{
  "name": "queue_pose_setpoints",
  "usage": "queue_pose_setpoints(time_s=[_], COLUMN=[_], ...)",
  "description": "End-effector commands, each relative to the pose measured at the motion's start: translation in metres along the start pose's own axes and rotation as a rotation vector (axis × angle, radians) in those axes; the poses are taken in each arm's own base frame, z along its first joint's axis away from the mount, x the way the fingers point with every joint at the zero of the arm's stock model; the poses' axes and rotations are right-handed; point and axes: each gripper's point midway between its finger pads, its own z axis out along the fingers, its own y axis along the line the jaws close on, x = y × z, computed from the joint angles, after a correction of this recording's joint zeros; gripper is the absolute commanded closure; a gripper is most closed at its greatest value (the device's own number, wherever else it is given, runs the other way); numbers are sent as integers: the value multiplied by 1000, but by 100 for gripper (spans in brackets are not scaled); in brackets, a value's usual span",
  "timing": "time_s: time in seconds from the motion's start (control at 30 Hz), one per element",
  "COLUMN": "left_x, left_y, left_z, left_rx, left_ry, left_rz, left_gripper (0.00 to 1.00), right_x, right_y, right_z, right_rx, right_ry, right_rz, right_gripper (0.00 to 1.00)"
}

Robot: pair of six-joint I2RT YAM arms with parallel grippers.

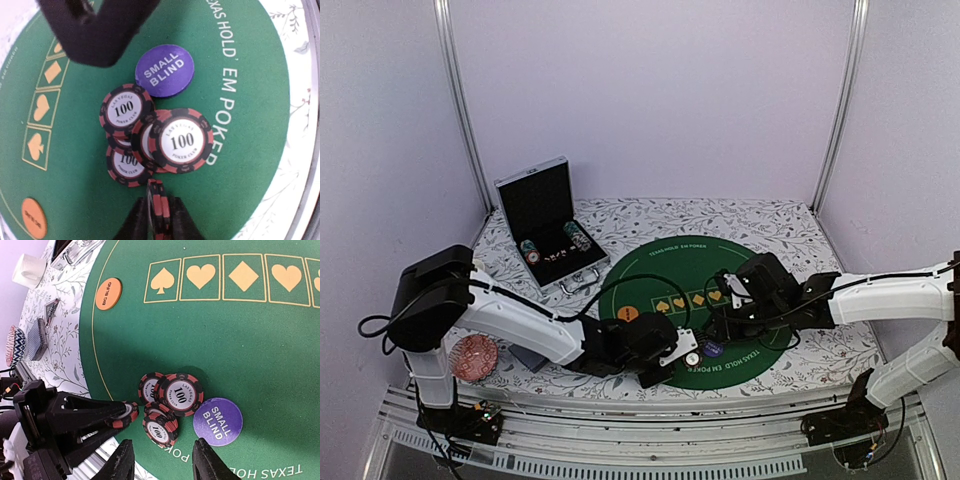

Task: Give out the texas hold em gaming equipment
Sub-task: Adjust the pile of poker chips in the small blind area.

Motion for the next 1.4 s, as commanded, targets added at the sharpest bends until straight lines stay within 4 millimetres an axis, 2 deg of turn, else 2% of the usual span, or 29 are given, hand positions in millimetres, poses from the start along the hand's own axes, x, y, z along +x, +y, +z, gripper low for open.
queue_pose_setpoints(time_s=[0.0,0.17,0.3,0.4,0.57,0.63,0.73,0.9,1.0,1.13,1.23,1.37], left_x=[1,3,1,-7,-23,-24,-14,13,32,45,50,53], left_y=[-22,-33,-35,-34,-25,-14,16,82,114,121,118,114], left_z=[4,0,-7,-16,-38,-46,-53,-65,-70,-70,-65,-59], left_rx=[61,129,158,177,244,255,240,175,101,79,88,107], left_ry=[1,7,2,-29,-98,-112,-94,-59,-33,-7,12,28], left_rz=[58,59,55,37,-48,-103,-237,-508,-622,-659,-665,-677], left_gripper=[76,58,49,44,43,43,43,41,39,36,35,35], right_x=[2,0,0,-3,-6,-4,1,3,8,16,19,20], right_y=[-8,-7,-8,-8,-10,-16,-20,-4,7,6,11,14], right_z=[-5,-7,-8,-11,-15,-15,-13,-4,7,26,41,52], right_rx=[28,27,31,32,54,84,126,206,234,284,298,333], right_ry=[-3,-4,-2,-8,-6,8,40,90,129,166,173,153], right_rz=[-12,-20,-30,-38,-61,-63,-70,-122,-149,-145,-146,-134], right_gripper=[57,56,55,54,50,49,47,44,41,26,24,23])
